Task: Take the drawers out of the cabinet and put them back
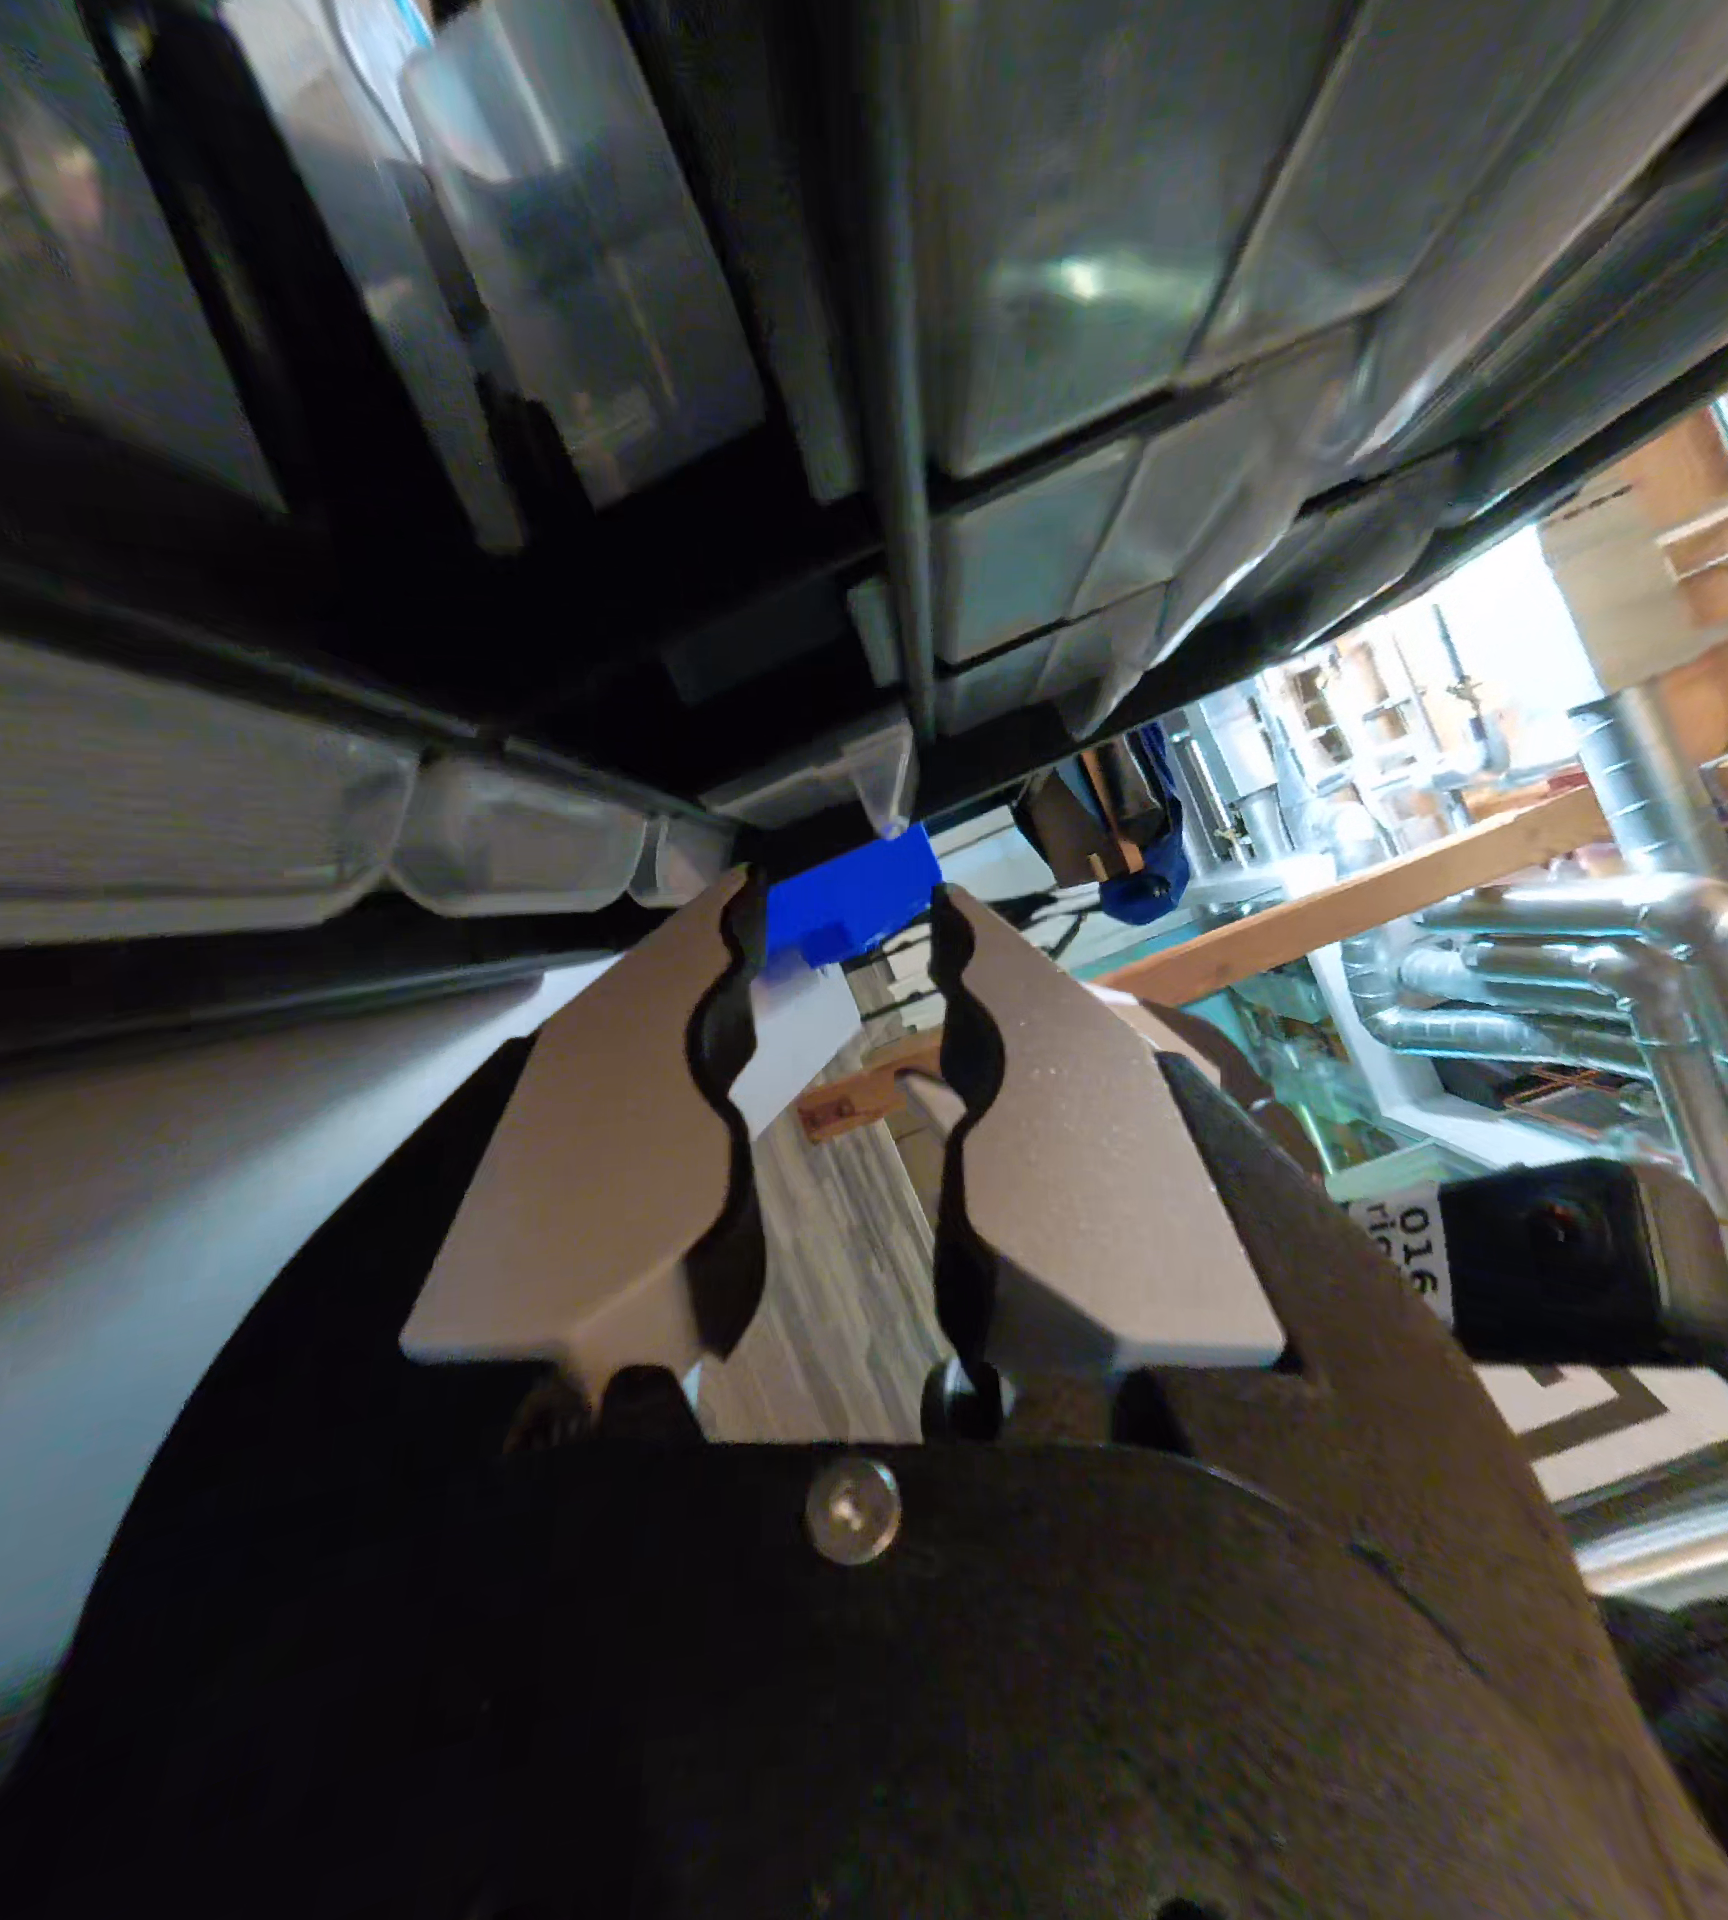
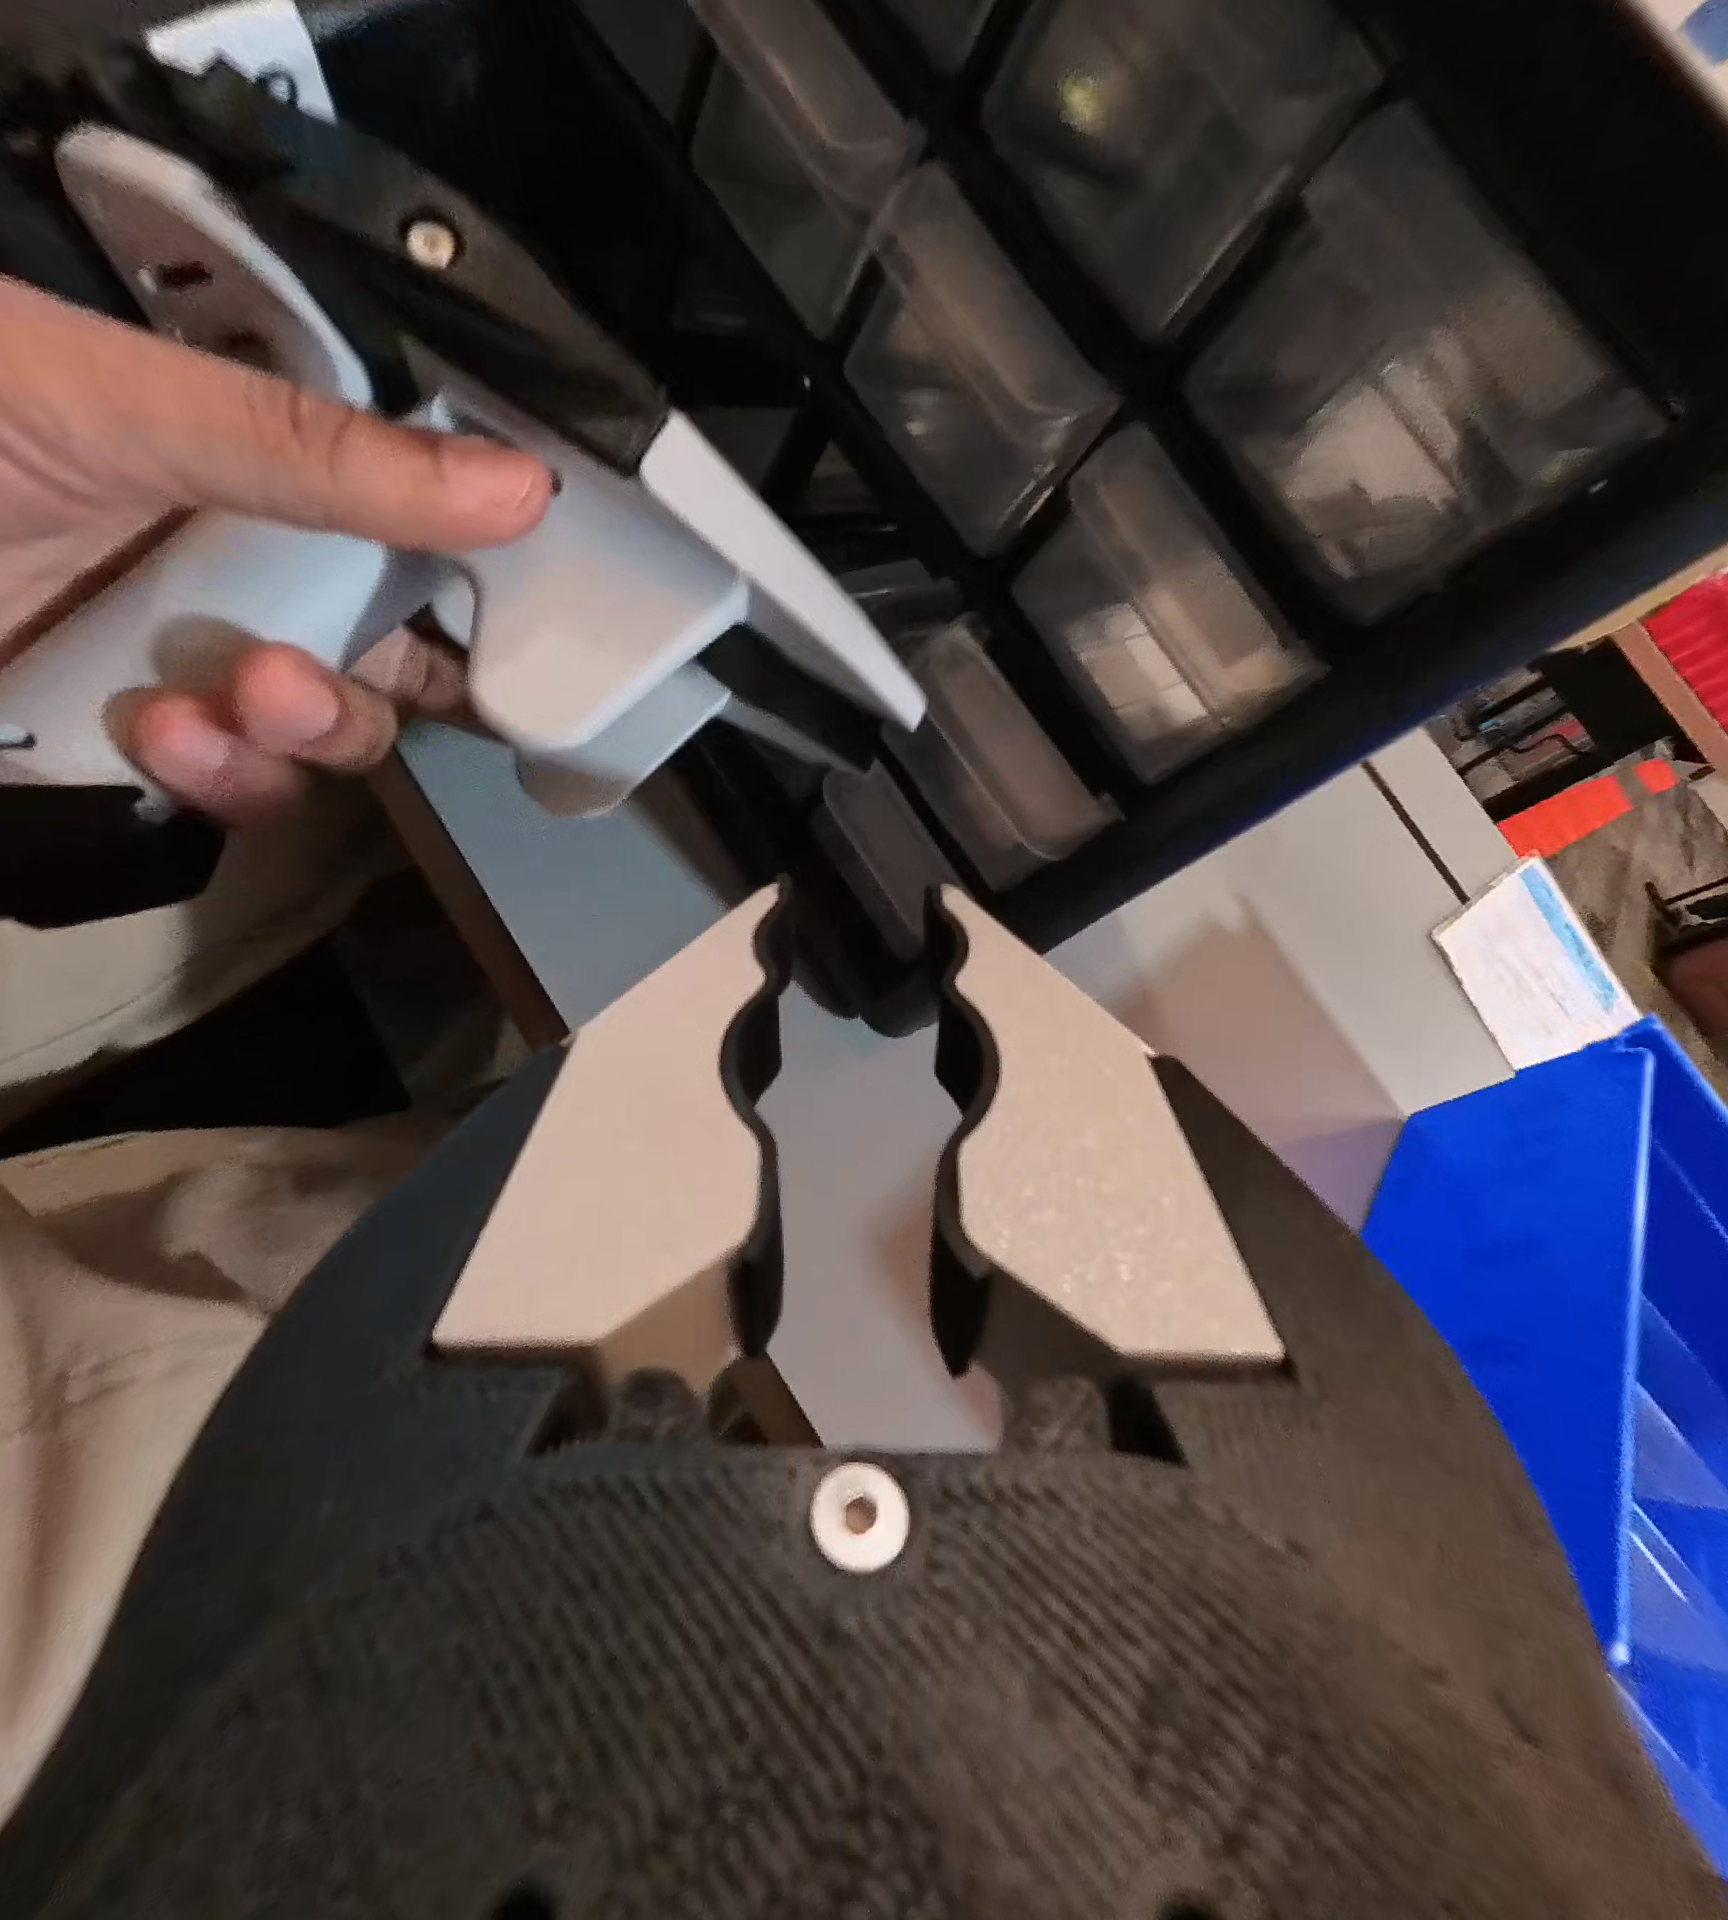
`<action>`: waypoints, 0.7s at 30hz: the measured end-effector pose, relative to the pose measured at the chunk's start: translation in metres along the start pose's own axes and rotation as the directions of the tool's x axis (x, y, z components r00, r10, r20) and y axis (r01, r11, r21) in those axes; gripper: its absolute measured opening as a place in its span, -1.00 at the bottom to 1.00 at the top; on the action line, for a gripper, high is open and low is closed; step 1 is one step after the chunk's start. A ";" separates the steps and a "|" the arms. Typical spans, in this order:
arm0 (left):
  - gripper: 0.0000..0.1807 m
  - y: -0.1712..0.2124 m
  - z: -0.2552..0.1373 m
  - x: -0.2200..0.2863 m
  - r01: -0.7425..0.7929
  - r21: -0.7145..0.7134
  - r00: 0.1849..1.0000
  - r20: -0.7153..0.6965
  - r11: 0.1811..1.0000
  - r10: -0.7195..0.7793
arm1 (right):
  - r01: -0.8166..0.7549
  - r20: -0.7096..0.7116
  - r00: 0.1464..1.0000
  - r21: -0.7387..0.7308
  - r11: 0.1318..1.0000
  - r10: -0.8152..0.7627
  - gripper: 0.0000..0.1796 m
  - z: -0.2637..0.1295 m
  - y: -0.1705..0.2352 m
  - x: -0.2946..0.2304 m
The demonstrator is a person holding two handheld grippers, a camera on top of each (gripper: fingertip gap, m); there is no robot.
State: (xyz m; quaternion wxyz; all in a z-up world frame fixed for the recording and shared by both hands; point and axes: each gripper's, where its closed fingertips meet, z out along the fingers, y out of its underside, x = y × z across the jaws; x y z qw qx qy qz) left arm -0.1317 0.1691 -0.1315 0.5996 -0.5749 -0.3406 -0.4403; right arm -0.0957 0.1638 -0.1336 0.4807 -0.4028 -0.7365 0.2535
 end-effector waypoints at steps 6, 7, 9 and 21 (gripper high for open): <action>-0.91 -0.022 0.002 0.000 0.105 0.078 0.994 -0.022 0.991 -0.104 | 0.032 -0.004 0.999 -0.019 0.999 -0.032 -0.74 0.003 0.003 -0.004; -0.98 -0.022 0.003 0.004 0.129 0.083 0.991 -0.054 0.988 -0.125 | 0.033 -0.004 0.999 -0.023 0.999 -0.033 -0.74 0.004 0.004 -0.004; -0.98 -0.022 0.003 0.003 0.128 0.090 0.991 -0.041 0.988 -0.125 | 0.038 -0.003 0.999 -0.029 0.999 -0.038 -0.74 0.005 0.005 -0.005; -0.98 0.012 -0.020 0.017 0.104 0.005 0.994 -0.046 0.995 -0.104 | 0.076 -0.058 0.996 0.046 0.996 -0.074 -0.65 -0.007 -0.012 0.004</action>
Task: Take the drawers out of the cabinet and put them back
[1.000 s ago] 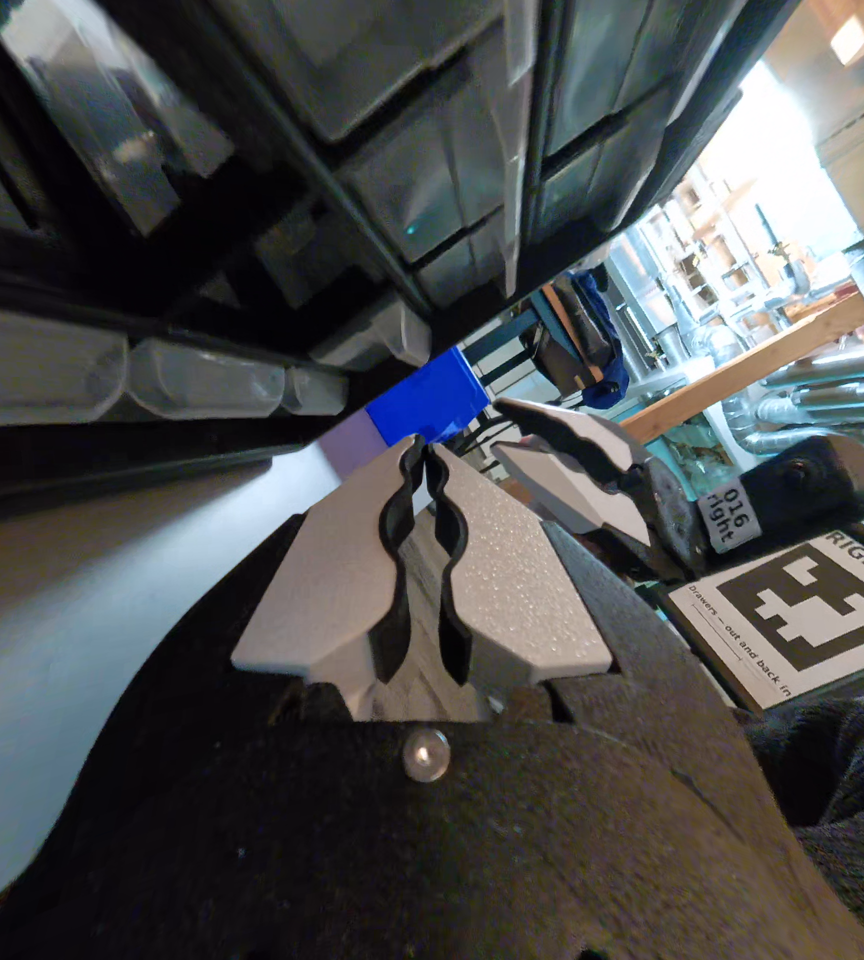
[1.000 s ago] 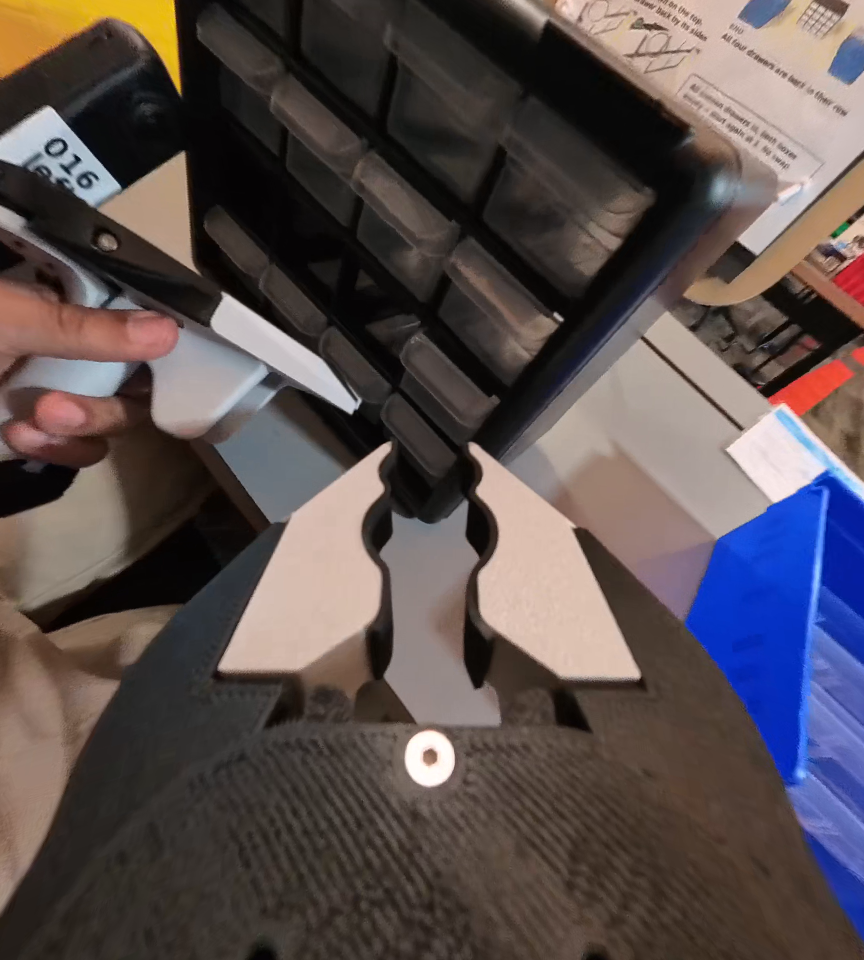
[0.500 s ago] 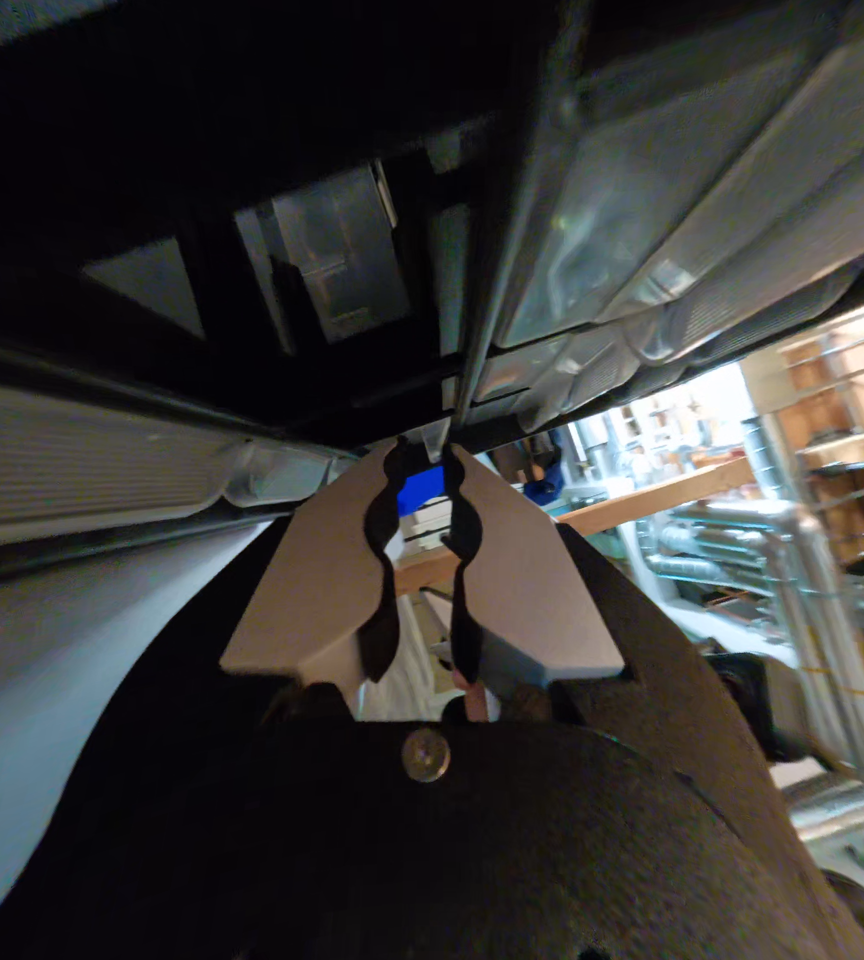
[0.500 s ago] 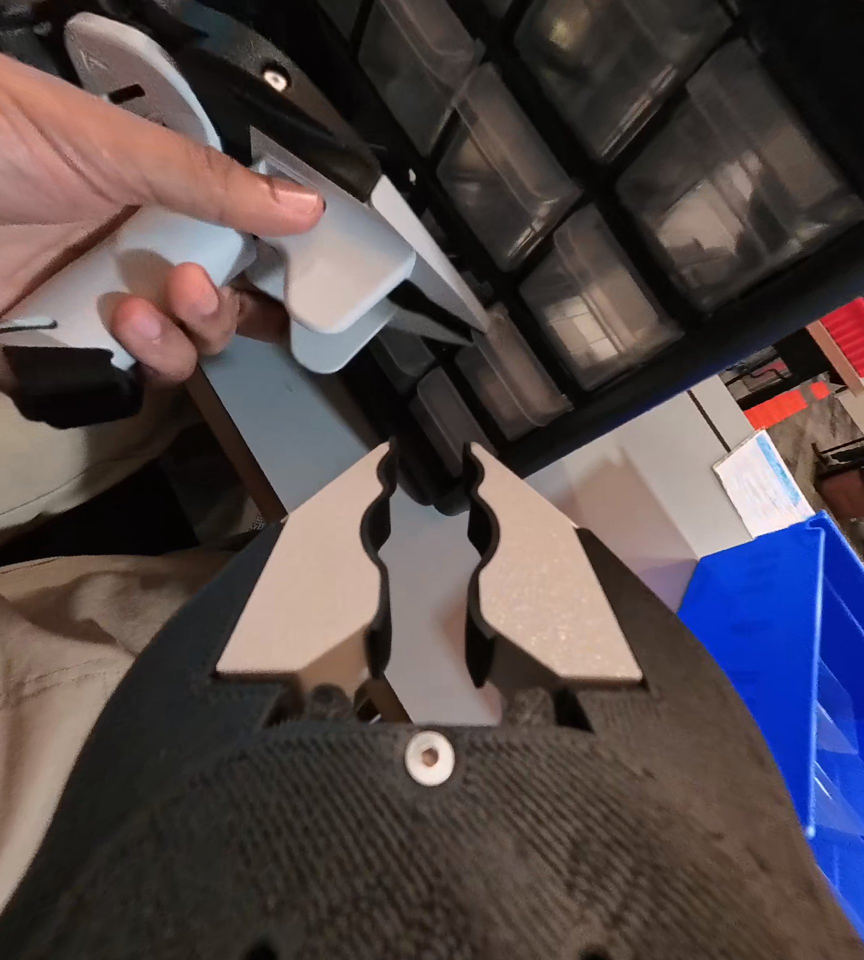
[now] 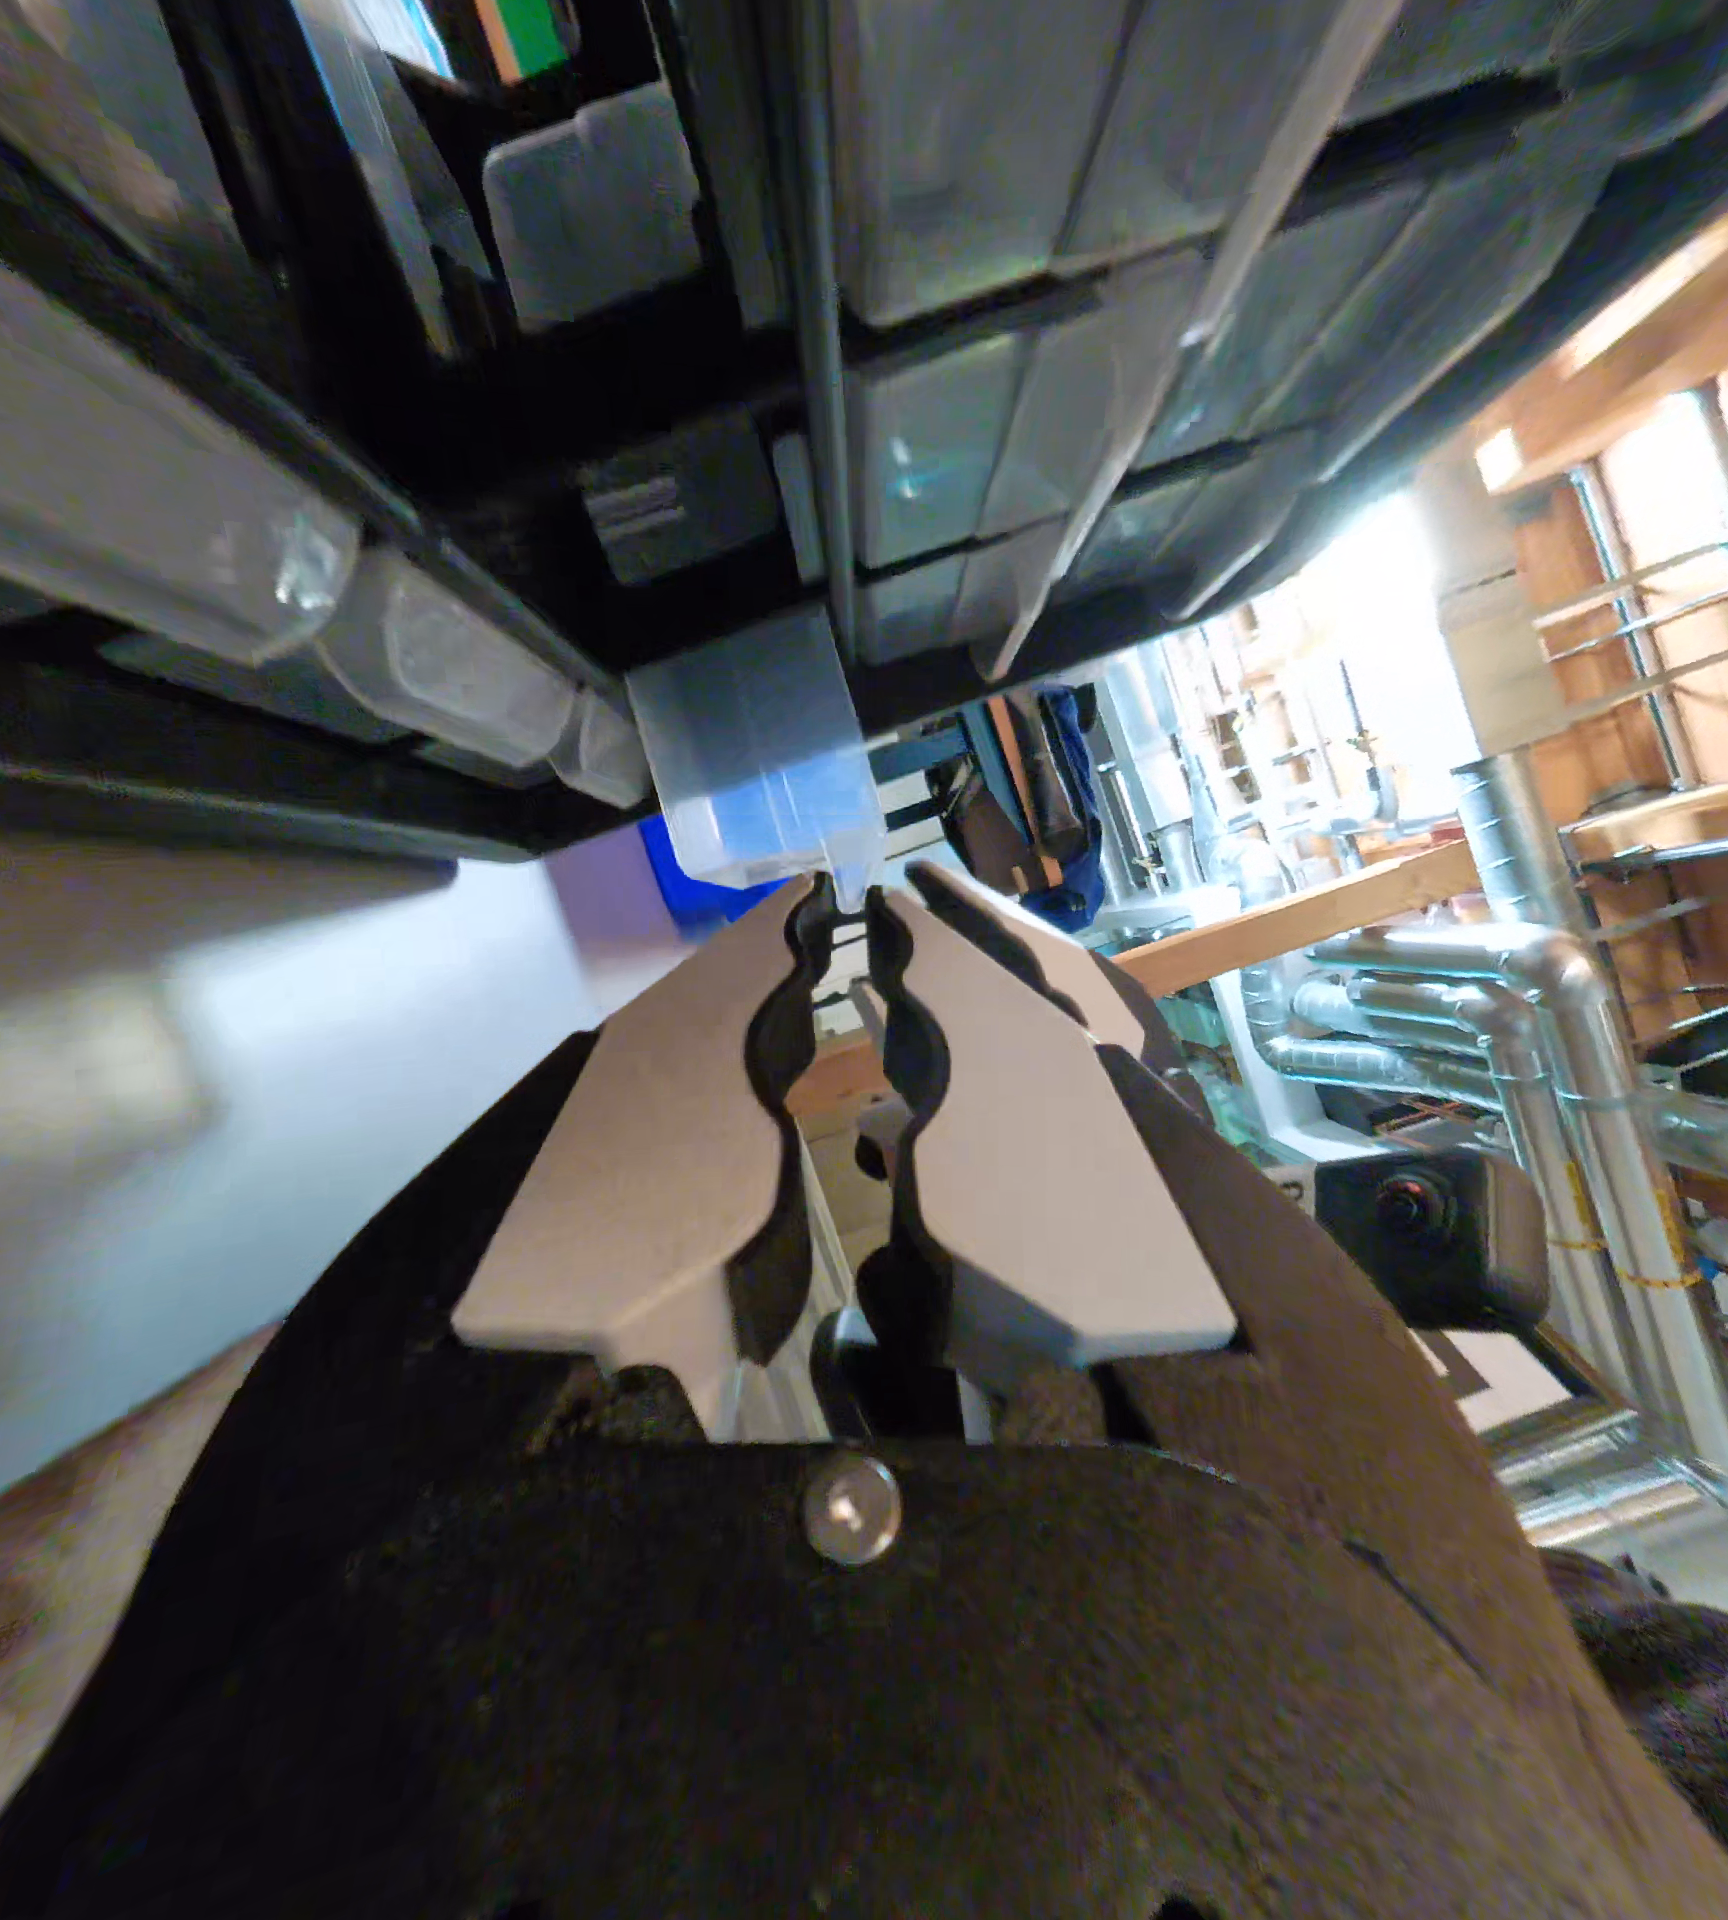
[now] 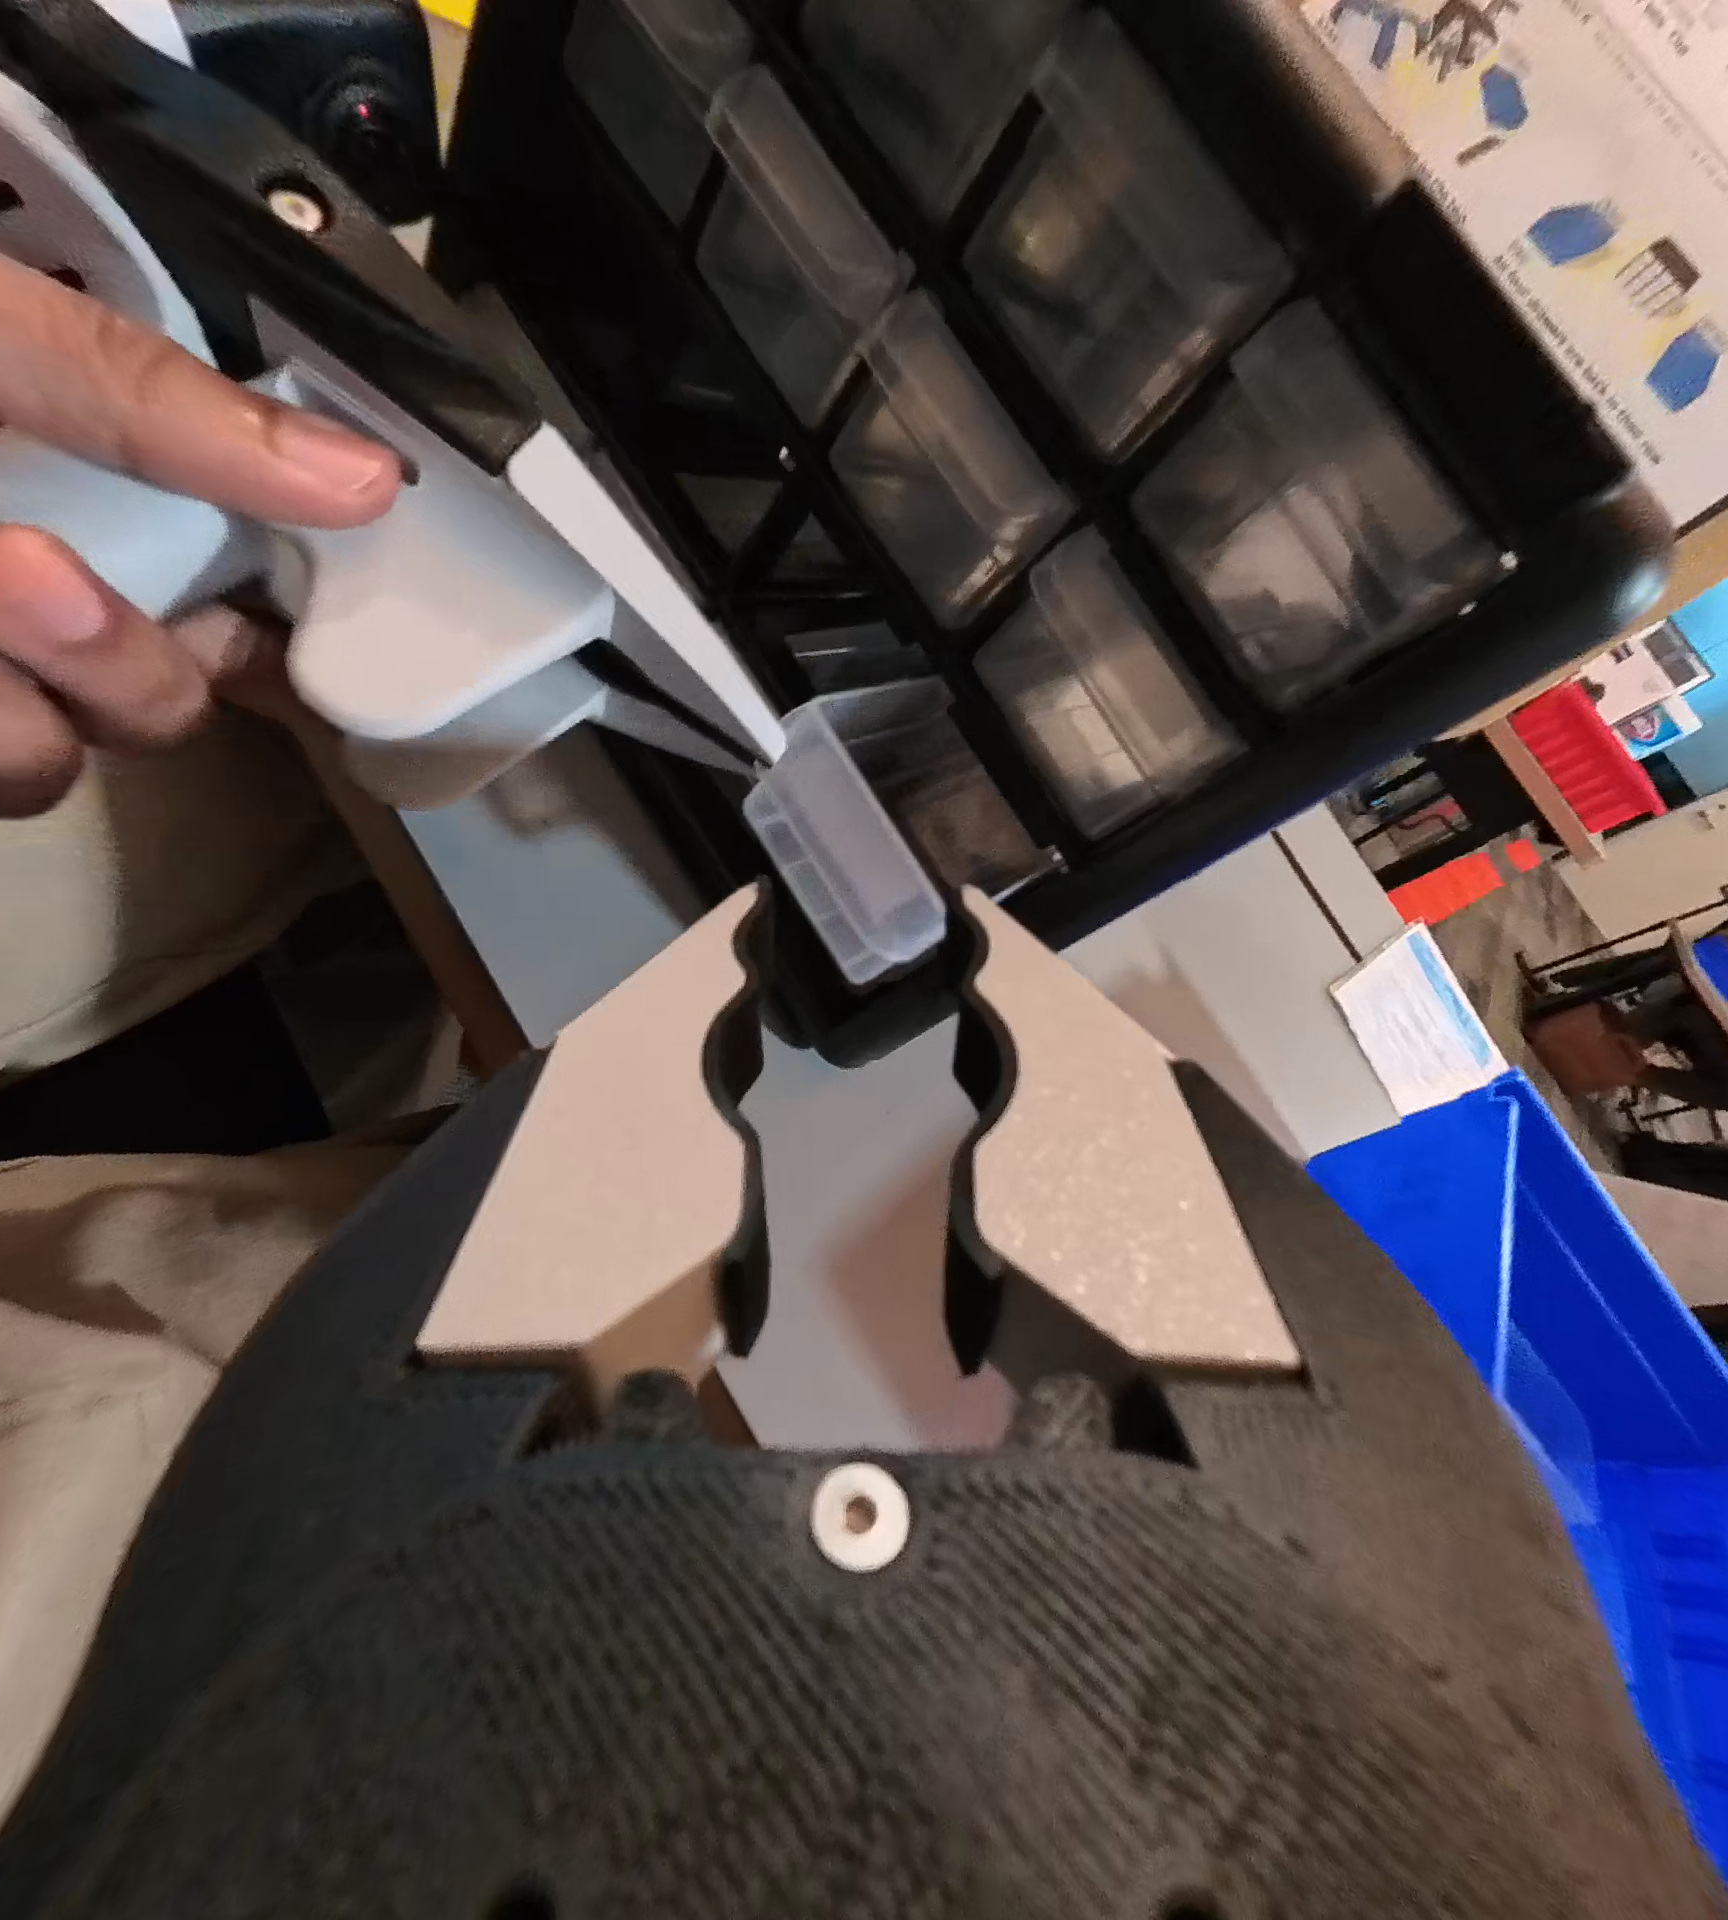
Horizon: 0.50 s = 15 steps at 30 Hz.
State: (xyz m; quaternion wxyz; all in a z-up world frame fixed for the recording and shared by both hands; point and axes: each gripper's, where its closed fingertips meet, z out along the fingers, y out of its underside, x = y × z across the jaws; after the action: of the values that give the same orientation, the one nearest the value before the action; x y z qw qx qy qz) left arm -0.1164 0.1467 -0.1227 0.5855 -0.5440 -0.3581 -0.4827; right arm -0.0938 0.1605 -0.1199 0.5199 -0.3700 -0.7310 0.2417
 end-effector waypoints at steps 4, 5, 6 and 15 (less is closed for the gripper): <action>-0.98 0.010 -0.005 0.003 -0.024 -0.034 1.000 -0.004 0.999 0.024 | 0.086 -0.012 0.996 -0.053 0.995 -0.086 -0.65 0.002 -0.001 0.000; -0.98 0.010 -0.006 0.004 -0.025 -0.038 1.000 -0.007 0.999 0.025 | 0.104 -0.002 0.995 -0.067 0.992 -0.104 -0.66 0.004 -0.002 -0.002; -0.98 0.011 -0.006 0.004 -0.023 -0.040 1.000 -0.008 0.999 0.023 | 0.122 0.013 0.993 -0.083 0.989 -0.121 -0.66 0.006 -0.002 -0.004; -1.00 0.019 -0.016 0.002 0.004 -0.129 1.000 0.004 0.992 -0.004 | 0.246 0.074 0.969 -0.157 0.957 -0.237 -0.75 0.016 0.004 -0.012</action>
State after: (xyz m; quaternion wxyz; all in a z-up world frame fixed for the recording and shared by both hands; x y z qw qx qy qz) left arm -0.0997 0.1296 -0.1291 0.5474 -0.5810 -0.3284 -0.5049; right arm -0.1055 0.1541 -0.1350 0.4930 -0.3129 -0.8021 0.1252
